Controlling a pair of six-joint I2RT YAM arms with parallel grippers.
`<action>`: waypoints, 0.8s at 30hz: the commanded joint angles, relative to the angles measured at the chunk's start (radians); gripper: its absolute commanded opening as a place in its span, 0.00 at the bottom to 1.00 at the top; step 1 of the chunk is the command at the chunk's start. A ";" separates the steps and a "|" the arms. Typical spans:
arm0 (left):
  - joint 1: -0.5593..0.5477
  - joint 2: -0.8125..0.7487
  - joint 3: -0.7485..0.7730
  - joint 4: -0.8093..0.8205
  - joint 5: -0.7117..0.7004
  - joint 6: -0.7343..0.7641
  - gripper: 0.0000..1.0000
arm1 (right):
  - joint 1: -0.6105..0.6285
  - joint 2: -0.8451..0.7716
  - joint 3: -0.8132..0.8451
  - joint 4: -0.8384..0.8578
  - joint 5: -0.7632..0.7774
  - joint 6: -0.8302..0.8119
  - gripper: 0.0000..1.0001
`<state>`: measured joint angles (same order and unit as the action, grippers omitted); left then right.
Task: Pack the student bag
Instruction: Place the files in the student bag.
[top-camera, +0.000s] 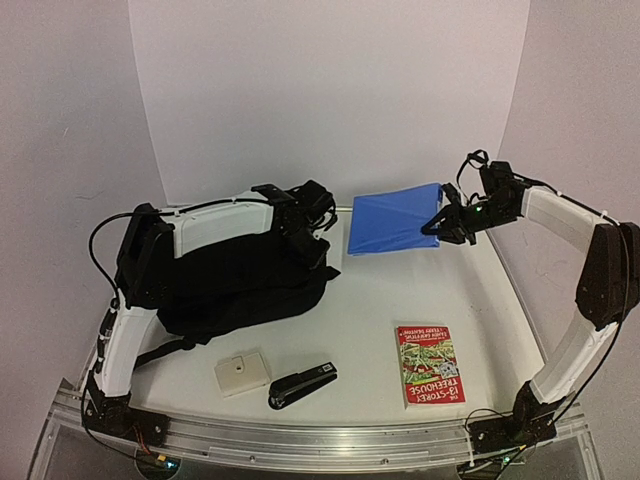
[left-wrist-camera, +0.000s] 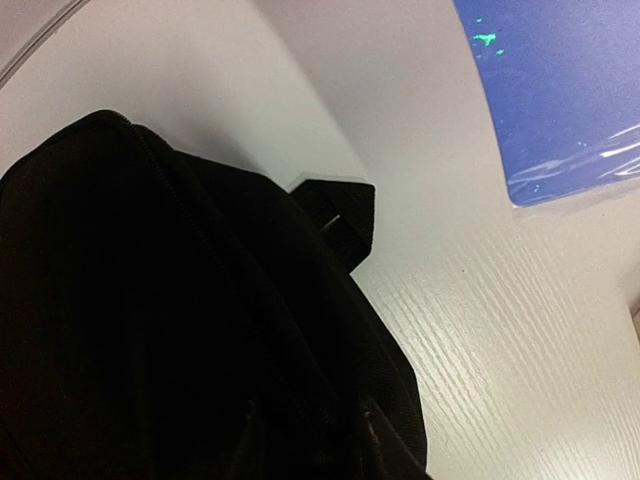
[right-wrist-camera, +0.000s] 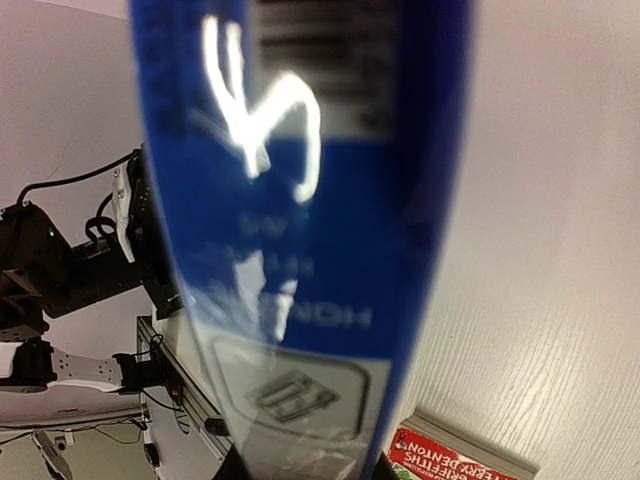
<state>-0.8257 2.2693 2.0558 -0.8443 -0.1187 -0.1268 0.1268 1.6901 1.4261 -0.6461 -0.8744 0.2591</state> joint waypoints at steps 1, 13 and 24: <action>0.003 -0.029 0.040 -0.039 -0.054 -0.007 0.16 | -0.003 -0.044 0.004 0.057 -0.054 0.020 0.00; 0.005 -0.342 -0.189 0.159 -0.100 -0.047 0.00 | 0.002 -0.036 -0.075 0.292 -0.208 0.213 0.00; 0.005 -0.504 -0.325 0.260 -0.133 -0.068 0.00 | 0.141 0.029 -0.118 0.495 -0.266 0.382 0.00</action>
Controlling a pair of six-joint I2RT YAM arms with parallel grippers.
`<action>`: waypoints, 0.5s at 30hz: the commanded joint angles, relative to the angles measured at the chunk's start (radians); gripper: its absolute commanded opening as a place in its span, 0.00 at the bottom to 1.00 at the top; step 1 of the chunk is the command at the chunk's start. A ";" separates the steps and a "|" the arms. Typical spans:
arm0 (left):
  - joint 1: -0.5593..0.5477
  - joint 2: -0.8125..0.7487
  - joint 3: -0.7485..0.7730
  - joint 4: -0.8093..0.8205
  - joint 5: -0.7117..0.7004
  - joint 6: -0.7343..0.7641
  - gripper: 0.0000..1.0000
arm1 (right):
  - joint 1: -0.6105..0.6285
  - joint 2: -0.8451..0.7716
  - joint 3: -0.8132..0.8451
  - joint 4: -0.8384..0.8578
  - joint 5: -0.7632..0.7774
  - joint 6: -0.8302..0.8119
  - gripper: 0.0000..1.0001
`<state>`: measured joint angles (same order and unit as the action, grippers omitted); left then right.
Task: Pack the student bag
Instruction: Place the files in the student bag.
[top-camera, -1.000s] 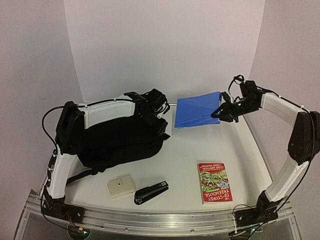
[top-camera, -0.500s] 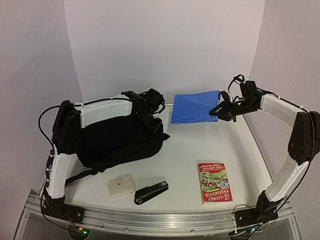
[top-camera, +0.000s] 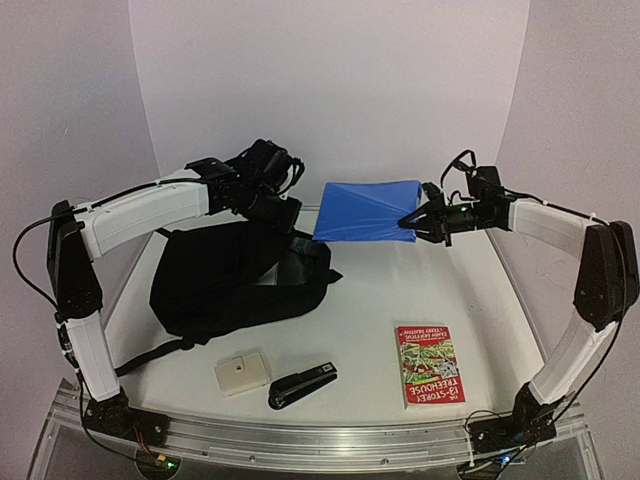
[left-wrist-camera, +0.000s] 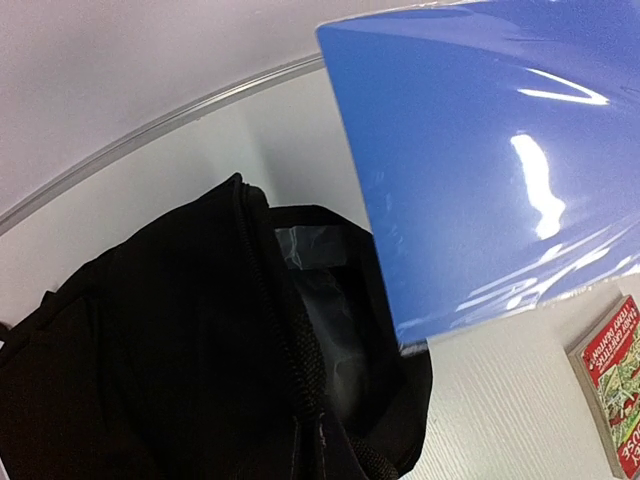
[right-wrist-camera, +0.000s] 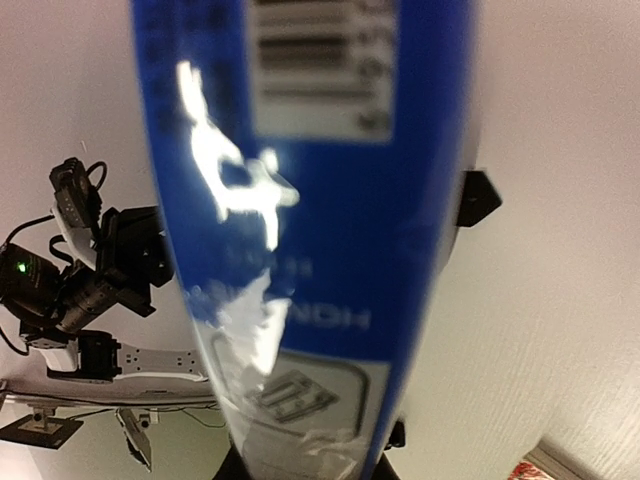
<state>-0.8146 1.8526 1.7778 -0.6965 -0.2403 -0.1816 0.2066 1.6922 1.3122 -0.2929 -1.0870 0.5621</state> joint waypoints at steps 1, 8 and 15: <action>-0.006 -0.104 -0.062 0.129 -0.009 -0.015 0.00 | 0.079 0.045 0.001 0.149 -0.052 0.087 0.00; -0.006 -0.184 -0.120 0.184 0.000 -0.015 0.00 | 0.193 0.158 0.015 0.278 -0.051 0.202 0.00; -0.006 -0.248 -0.163 0.220 0.024 0.002 0.00 | 0.237 0.268 0.027 0.570 -0.061 0.445 0.00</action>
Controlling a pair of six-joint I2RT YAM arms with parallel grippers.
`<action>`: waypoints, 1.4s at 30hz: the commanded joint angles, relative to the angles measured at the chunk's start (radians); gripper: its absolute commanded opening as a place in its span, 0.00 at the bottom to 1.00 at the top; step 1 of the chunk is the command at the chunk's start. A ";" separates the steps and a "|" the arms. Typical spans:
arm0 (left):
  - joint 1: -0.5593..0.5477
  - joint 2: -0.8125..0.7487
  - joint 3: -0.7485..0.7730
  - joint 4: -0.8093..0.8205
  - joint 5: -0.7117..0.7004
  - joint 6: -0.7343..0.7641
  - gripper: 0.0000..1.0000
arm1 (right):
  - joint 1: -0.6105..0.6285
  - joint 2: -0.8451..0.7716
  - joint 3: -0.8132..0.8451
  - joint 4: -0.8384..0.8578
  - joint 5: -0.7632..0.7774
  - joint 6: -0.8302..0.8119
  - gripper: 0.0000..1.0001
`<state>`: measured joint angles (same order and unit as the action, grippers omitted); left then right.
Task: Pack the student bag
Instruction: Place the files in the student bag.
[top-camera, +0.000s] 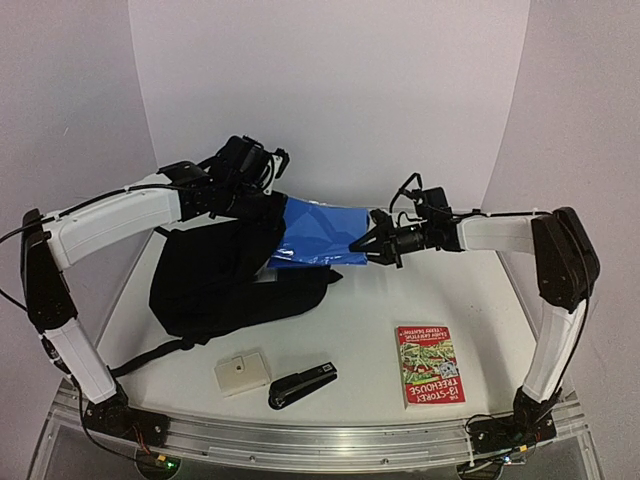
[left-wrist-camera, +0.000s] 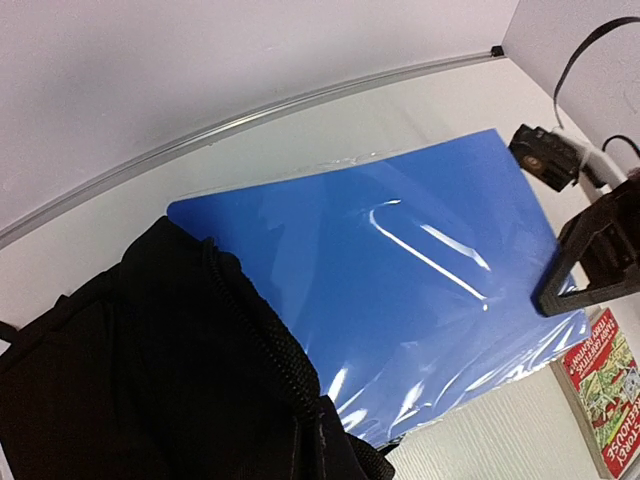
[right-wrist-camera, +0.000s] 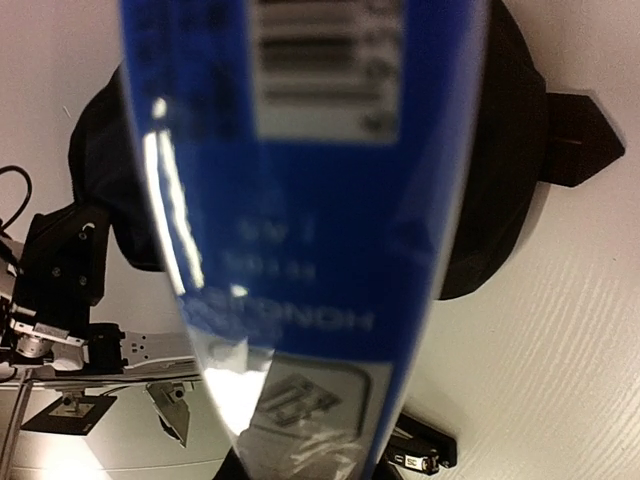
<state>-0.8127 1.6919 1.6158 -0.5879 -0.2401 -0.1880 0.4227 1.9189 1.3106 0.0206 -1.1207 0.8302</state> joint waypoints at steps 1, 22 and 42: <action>-0.008 -0.094 -0.004 0.112 0.026 0.010 0.00 | 0.027 0.054 0.031 0.302 -0.028 0.217 0.00; 0.004 -0.166 -0.023 0.116 -0.034 0.028 0.00 | 0.016 0.129 -0.149 0.657 -0.044 0.438 0.00; 0.043 -0.172 -0.047 0.119 0.000 0.012 0.00 | -0.058 0.018 -0.283 0.667 -0.122 0.374 0.00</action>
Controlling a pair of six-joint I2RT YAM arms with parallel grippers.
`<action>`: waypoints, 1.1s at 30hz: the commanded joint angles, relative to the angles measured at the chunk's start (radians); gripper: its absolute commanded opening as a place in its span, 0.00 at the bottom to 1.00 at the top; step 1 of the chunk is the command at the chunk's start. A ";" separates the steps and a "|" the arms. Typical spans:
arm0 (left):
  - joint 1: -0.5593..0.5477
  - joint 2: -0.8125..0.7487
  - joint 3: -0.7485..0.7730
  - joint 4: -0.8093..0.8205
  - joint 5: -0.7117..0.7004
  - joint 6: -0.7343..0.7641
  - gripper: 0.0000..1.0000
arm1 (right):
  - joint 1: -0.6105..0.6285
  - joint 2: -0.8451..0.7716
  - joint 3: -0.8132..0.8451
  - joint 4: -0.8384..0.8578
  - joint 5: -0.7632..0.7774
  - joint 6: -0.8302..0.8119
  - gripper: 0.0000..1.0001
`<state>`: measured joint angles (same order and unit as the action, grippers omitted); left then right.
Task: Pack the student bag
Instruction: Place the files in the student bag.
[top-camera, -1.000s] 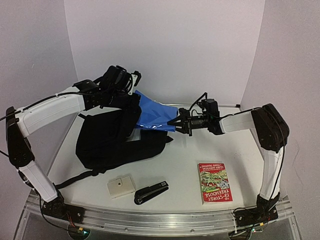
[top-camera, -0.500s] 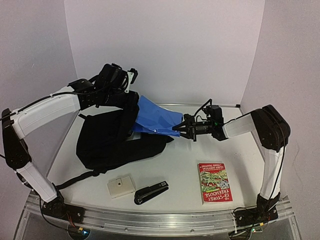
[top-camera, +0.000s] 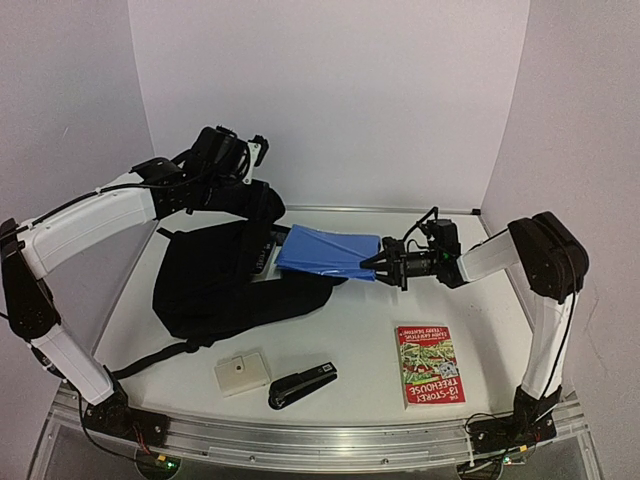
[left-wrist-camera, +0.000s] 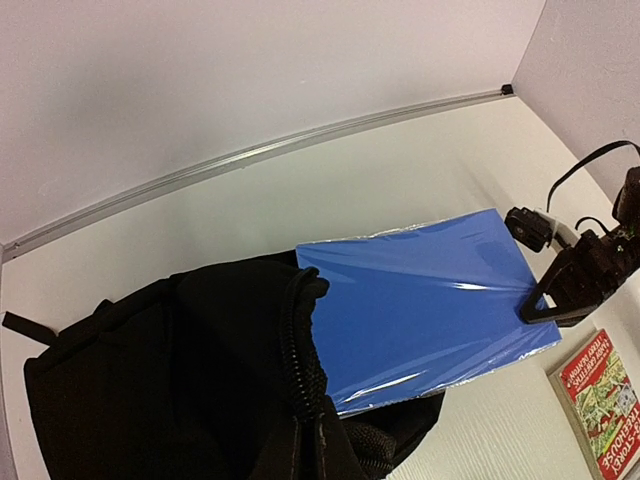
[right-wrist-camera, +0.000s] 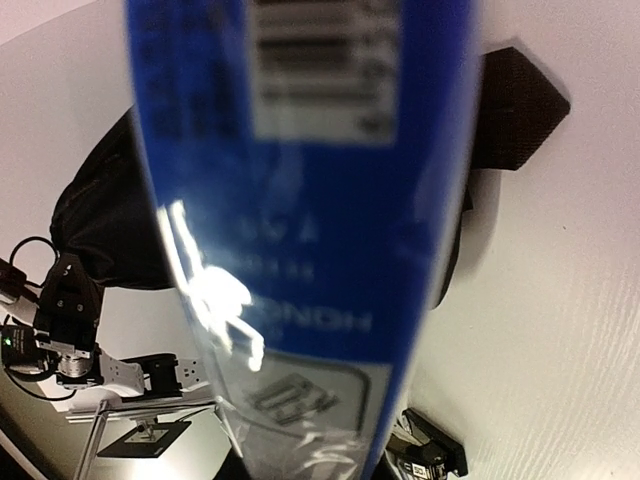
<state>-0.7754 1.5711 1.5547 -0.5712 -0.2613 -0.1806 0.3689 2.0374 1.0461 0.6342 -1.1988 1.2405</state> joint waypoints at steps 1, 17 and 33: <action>0.005 -0.047 0.017 0.103 0.029 0.006 0.00 | -0.001 -0.108 -0.017 0.059 -0.048 -0.037 0.00; 0.005 -0.026 0.035 0.103 0.088 0.013 0.00 | 0.098 -0.003 0.193 0.180 -0.029 0.110 0.00; 0.005 -0.050 0.017 0.102 0.057 0.018 0.00 | 0.165 0.076 0.069 0.301 -0.003 0.157 0.00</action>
<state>-0.7685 1.5719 1.5545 -0.5661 -0.1947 -0.1799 0.5190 2.1353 1.1352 0.8366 -1.1877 1.3994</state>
